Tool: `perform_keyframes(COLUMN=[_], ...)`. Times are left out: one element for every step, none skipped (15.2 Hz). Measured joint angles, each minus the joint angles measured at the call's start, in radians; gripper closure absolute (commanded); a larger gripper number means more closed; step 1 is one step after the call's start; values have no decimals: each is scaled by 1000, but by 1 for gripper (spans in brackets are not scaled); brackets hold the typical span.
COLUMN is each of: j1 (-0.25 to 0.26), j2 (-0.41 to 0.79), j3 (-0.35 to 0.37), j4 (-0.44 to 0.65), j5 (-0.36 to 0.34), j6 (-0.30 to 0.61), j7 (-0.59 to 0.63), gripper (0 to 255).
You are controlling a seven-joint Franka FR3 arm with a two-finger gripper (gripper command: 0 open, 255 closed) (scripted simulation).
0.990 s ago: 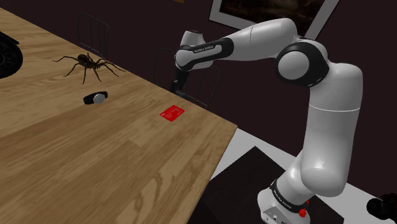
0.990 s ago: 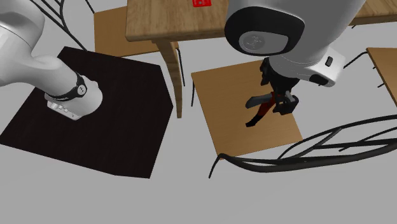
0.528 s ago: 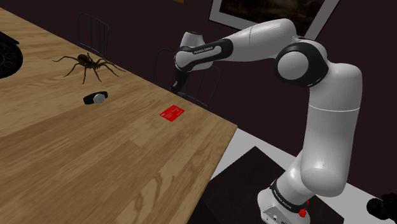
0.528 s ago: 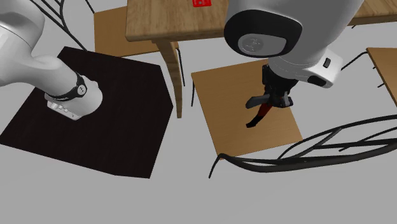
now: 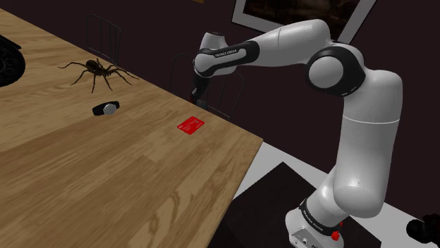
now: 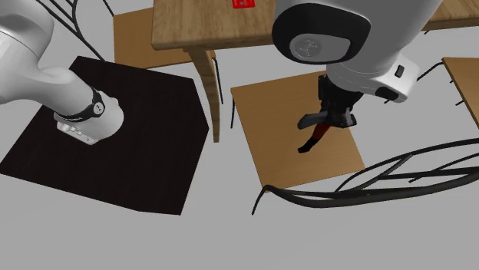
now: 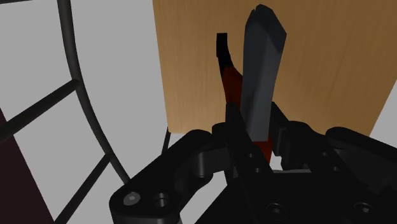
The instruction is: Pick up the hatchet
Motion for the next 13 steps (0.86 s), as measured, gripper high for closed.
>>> perform_keyframes(j1=[0,0,0,1,1,0,-1,1,1,1,0,1,2], j2=[-6,-14,-18,-23,-28,-29,-36,-40,-45,-48,-51,-57,-57], j3=[0,-1,-1,-1,-2,-2,-3,-3,-3,-3,-4,-4,-4], j4=[4,5,14,20,28,39,43,50,53,63,72,77,87], j5=[-1,-2,-2,-3,-4,-4,-5,-6,-6,-7,-8,-8,-9], j6=[-10,-19,-31,-43,-56,-67,-79,-89,-98,-111,-123,-134,-143], j7=[1,1,1,3,4,3,2,6,6,7,7,9,10], gripper=[255,255,255,255,255,255,255,255,255,255,255,255,255])
